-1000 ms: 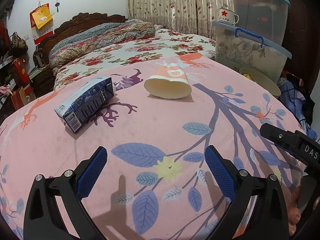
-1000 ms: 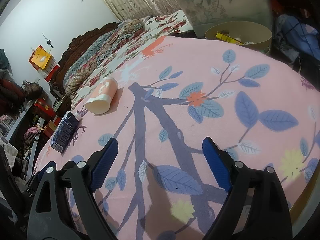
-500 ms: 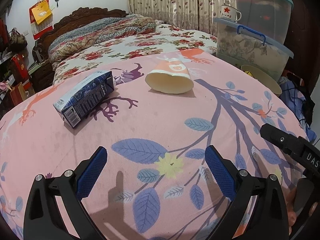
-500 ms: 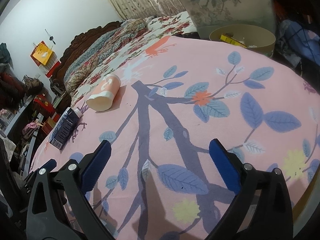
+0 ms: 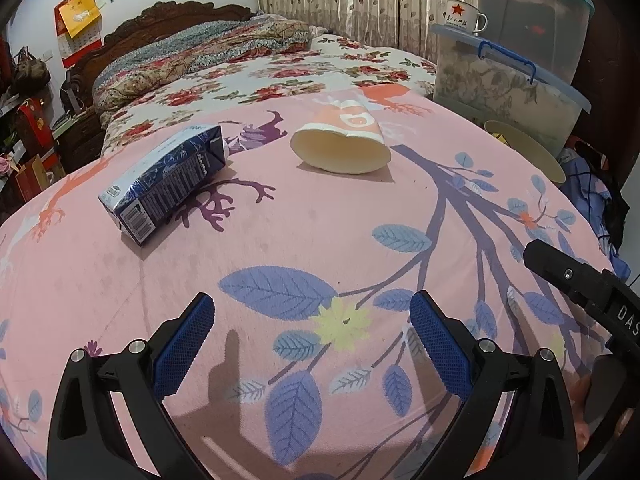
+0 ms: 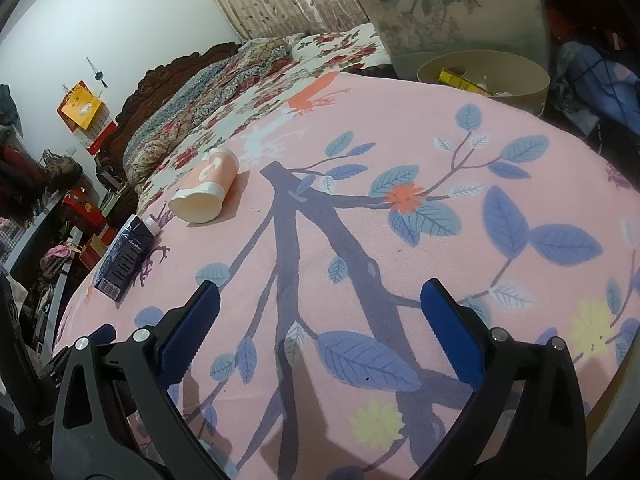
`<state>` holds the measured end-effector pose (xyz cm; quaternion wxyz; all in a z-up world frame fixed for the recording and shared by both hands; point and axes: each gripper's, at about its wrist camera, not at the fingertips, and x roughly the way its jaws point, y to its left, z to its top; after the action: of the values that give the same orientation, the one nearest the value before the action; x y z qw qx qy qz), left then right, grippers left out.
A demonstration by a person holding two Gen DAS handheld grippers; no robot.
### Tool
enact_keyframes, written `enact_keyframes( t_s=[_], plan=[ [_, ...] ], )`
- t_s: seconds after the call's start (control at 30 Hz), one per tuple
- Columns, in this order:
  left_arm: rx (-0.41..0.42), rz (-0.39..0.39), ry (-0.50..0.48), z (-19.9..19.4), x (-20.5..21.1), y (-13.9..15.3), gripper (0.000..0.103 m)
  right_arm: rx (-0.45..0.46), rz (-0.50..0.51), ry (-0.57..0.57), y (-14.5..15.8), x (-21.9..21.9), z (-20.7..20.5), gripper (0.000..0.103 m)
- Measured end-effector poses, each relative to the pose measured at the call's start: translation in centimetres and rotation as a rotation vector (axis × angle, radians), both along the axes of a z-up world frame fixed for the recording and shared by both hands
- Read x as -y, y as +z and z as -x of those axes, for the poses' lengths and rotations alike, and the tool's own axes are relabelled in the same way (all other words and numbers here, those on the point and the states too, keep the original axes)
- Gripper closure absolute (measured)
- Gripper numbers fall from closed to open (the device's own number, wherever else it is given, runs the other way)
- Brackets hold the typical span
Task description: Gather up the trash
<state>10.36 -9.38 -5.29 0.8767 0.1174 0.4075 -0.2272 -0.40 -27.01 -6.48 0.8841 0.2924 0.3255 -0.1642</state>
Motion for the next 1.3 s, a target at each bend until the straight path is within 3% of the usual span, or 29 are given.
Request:
enact_keyframes(
  t_s=[0.5,0.9,1.3],
  plan=[
    [-0.051,0.027,0.034,-1.0,-0.8,-0.3,0.009,-0.018,-0.006,-0.006,0.2,-0.4,-0.6,0.004],
    [-0.139,0.074,0.062,-2.4,-1.8,-1.0,0.009,-0.029,-0.003,0.021,0.1,-1.5,-2.0,0.004],
    [-0.14,0.076,0.056,-2.5,-1.8,-0.9,0.009,-0.034,0.008,0.026,0.1,-1.7,-2.5,0.003]
  ],
)
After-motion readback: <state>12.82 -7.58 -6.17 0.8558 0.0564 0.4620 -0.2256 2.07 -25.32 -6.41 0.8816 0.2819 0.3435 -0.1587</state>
